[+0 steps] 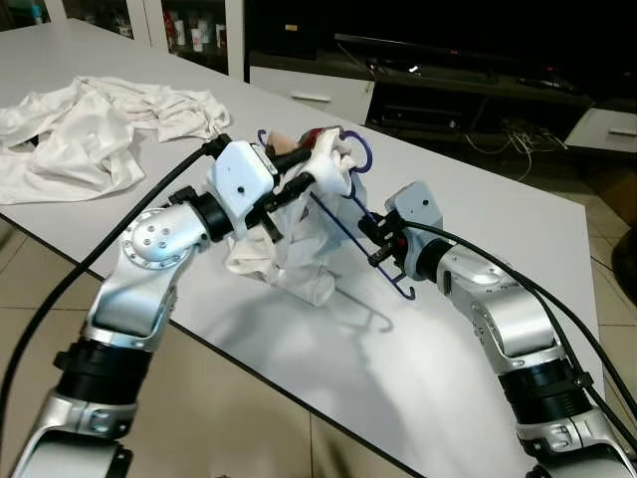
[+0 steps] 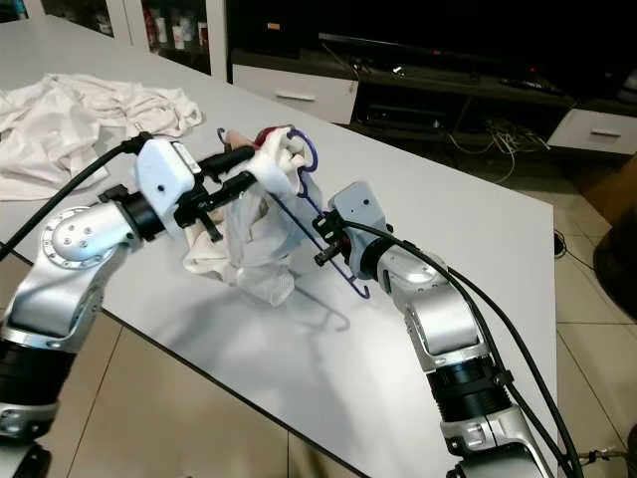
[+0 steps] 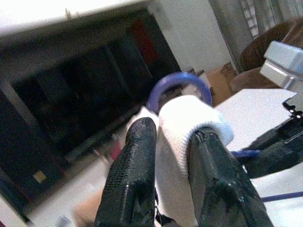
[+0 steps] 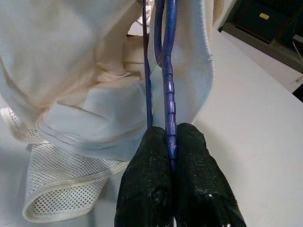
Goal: Hang hanger
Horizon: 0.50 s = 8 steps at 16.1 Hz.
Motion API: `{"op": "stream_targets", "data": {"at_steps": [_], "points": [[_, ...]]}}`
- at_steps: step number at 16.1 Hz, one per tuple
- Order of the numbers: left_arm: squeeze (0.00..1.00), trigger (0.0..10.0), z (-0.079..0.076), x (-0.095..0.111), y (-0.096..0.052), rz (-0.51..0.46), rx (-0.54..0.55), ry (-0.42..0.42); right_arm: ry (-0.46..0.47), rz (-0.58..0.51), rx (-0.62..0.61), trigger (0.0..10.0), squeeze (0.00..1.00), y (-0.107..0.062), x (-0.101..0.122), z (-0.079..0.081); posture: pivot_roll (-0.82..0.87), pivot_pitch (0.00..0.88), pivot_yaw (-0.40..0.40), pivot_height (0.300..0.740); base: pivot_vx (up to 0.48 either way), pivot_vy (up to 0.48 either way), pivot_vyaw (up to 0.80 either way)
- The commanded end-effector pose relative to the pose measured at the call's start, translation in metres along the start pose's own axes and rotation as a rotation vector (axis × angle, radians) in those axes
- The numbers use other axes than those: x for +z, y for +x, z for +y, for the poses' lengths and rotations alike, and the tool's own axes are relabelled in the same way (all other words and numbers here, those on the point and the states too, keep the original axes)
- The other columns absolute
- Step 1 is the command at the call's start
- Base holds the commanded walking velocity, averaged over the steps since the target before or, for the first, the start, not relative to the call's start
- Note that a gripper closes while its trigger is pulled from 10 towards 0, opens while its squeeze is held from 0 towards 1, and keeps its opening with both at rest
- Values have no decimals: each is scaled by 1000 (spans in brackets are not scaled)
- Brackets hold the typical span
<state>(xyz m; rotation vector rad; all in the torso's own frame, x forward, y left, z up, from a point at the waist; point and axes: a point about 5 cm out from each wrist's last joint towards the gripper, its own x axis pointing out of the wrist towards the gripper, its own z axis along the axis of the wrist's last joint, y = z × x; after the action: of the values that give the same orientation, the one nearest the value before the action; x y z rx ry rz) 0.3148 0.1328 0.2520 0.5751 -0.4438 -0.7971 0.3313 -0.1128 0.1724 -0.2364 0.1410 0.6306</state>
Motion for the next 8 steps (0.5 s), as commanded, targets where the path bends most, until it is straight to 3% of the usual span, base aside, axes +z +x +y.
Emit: {"op": "stream_targets", "data": {"at_steps": [1,3,4,7,8], "points": [[0,10000,4,17,1,-71,-8,112,3,-23,-18,0,0,-2,6,-9,70,23,-119,740,0,0,0],[0,10000,8,27,-4,-91,-35,259,5,-20,-19,0,0,-2,6,-9,71,22,-120,740,0,0,0],[1000,10000,9,27,-8,-74,-61,291,7,-20,-18,0,0,-2,6,-9,71,21,-119,740,0,0,0],[1000,10000,8,18,-12,-39,-86,266,10,-22,-17,0,0,-1,6,-9,73,16,-117,740,0,0,0],[0,10000,5,19,-12,-47,-106,225,10,-23,-17,0,0,-1,6,-9,74,17,-116,740,0,0,0]]}}
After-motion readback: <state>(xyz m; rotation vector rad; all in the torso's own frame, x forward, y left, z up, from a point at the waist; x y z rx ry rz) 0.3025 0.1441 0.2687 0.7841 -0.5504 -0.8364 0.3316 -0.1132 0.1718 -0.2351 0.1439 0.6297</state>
